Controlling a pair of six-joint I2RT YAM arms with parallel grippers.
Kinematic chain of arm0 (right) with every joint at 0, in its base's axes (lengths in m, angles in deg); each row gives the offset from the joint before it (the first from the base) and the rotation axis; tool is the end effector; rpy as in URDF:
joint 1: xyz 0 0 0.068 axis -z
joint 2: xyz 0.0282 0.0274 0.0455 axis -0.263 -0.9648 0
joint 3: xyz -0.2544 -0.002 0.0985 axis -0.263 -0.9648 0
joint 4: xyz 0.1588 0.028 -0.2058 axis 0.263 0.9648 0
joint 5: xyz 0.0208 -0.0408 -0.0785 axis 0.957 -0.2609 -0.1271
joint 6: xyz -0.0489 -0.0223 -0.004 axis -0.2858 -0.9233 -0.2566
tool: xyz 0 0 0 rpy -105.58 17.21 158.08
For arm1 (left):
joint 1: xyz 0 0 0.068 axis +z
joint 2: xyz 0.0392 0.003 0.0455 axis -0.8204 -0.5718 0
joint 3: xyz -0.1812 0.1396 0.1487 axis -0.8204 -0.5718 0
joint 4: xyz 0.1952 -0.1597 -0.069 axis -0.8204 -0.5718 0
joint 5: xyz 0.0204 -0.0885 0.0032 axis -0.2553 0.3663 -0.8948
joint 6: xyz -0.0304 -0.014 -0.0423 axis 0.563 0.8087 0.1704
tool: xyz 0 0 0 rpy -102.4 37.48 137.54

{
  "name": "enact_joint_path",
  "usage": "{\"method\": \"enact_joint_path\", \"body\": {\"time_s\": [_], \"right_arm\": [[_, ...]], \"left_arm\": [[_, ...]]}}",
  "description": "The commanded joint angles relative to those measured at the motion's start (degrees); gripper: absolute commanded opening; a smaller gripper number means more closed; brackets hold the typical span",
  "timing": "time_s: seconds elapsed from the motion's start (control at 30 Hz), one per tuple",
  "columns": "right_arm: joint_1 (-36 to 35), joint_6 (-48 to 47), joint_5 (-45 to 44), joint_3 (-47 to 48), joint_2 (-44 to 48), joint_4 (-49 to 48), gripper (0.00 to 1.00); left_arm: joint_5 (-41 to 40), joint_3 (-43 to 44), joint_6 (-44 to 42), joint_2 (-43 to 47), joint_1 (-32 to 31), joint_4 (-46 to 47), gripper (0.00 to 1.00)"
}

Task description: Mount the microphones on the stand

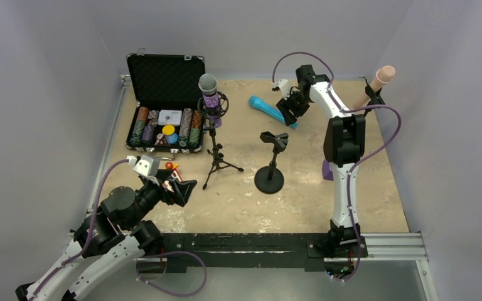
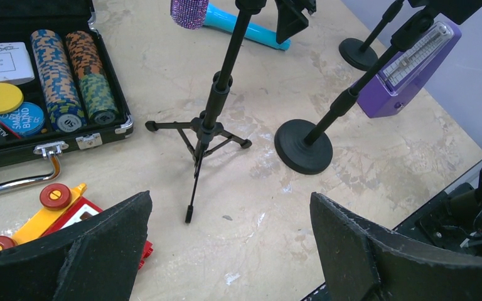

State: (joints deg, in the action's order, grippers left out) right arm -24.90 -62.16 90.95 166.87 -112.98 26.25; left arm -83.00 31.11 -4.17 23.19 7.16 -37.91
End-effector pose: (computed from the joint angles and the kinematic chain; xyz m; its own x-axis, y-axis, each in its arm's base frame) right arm 0.4875 0.0927 0.1957 -0.5876 -0.6839 -0.4325 -0.7579 0.6524 -0.0018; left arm 0.0507 -0.0420 0.3020 -0.3190 -0.2071 -0.9248 0.4518 0.8246 -0.3405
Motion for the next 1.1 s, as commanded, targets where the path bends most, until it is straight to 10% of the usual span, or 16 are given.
{"method": "enact_joint_path", "body": {"time_s": [0.0, 0.83, 1.07], "right_arm": [[-0.6, -2.1, -1.6, 6.1, -0.4, 3.3, 0.61], [-1.7, -2.7, -3.5, 9.7, -3.0, 11.1, 0.61], [0.0, 1.3, 1.3, -1.8, 7.2, -0.6, 0.57]], "left_arm": [[-0.7, -0.1, -0.8, -0.7, 0.4, 2.5, 1.0], [-0.2, 1.0, -0.1, -0.3, 0.4, 1.2, 1.0], [-0.2, 1.3, -0.1, -0.2, 0.4, 0.4, 0.99]]}}
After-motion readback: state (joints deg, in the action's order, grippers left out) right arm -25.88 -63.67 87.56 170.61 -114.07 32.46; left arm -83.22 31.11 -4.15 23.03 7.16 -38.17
